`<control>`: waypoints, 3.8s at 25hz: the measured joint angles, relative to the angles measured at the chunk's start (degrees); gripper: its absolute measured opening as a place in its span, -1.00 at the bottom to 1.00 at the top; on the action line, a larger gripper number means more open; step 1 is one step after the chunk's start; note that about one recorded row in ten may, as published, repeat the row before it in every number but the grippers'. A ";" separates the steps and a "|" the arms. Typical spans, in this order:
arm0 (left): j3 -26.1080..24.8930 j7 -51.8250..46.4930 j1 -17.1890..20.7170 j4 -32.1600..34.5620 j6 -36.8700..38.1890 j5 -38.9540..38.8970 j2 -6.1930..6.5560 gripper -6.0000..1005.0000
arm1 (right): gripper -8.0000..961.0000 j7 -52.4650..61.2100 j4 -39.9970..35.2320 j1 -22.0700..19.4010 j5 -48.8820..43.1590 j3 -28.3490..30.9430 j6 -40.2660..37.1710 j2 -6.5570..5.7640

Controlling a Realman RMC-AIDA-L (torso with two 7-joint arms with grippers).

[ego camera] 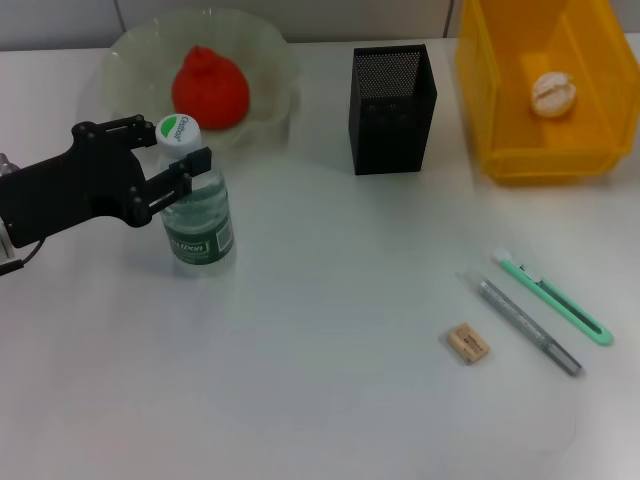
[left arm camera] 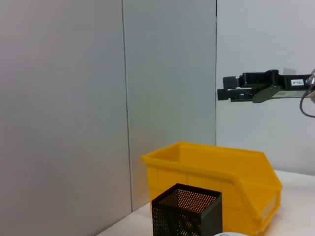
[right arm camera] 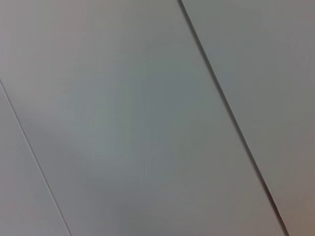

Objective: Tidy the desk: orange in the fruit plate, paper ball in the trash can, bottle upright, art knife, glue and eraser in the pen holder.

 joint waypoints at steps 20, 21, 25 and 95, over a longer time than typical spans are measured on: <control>-2.60 8.65 -3.25 -10.12 -0.78 -7.63 0.06 -0.11 | 0.45 -1.13 0.91 -2.71 2.22 0.47 -2.29 0.09; -2.60 8.65 -3.25 -10.12 -0.78 -7.63 0.06 -0.11 | 0.45 -1.31 0.97 -2.79 2.32 0.47 -2.29 0.09; -2.59 9.36 -3.34 -10.50 -0.91 -7.81 0.01 -0.11 | 0.45 -1.52 1.23 -2.86 2.67 0.47 -2.29 0.09; -13.58 14.29 -10.00 -18.10 7.10 -22.95 0.19 0.03 | 0.04 66.68 -4.89 23.69 -79.88 -29.30 -24.60 0.26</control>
